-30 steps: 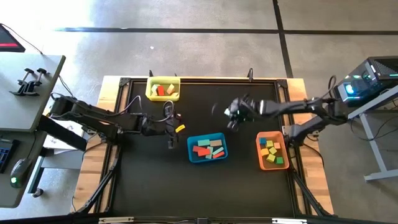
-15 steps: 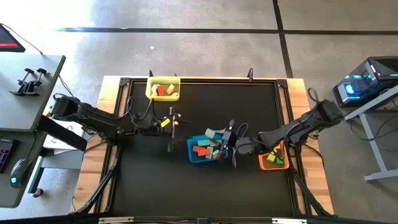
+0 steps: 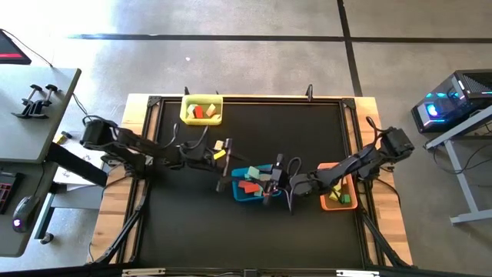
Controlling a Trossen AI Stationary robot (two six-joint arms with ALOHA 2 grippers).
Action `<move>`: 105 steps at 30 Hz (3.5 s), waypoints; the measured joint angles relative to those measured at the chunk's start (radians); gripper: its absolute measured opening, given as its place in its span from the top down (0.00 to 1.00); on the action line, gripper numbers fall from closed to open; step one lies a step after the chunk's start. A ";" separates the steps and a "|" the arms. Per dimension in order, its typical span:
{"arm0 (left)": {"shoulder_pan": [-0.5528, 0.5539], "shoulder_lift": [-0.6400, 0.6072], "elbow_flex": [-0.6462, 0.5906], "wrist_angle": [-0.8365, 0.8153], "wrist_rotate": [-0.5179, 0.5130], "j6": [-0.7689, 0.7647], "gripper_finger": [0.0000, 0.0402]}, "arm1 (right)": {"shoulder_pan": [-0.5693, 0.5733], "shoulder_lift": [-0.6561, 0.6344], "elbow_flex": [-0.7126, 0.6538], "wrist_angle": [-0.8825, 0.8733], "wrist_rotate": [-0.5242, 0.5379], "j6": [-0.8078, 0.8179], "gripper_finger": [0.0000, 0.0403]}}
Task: Sort blocks by size
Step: Put the light blue triangular block into the yellow bin, then put the light orange rectangular block into the blue bin
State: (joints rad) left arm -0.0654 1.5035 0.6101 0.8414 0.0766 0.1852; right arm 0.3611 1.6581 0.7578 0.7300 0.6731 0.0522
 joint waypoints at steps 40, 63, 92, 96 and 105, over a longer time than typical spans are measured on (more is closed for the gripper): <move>-0.092 -0.244 0.049 -0.389 -0.335 0.176 0.79 | -0.017 -0.001 0.001 -0.175 0.076 0.270 0.42; 0.837 -0.228 0.041 -0.860 -0.278 0.091 0.73 | -0.044 -0.001 0.000 -0.164 0.103 0.283 0.41; 0.865 -0.148 0.042 -0.791 -0.235 -0.044 0.51 | -0.044 -0.001 0.000 -0.172 0.102 0.284 0.41; 0.833 -0.148 0.042 -0.792 -0.216 -0.025 0.51 | -0.044 -0.001 0.000 -0.173 0.102 0.284 0.41; 0.656 -0.243 -0.016 -0.775 -0.143 -0.032 0.51 | -0.043 -0.001 0.000 -0.182 0.094 0.290 0.41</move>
State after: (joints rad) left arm 0.5909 1.2605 0.5937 0.0663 -0.0664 0.1532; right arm 0.3176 1.6573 0.7582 0.5483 0.7670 0.3423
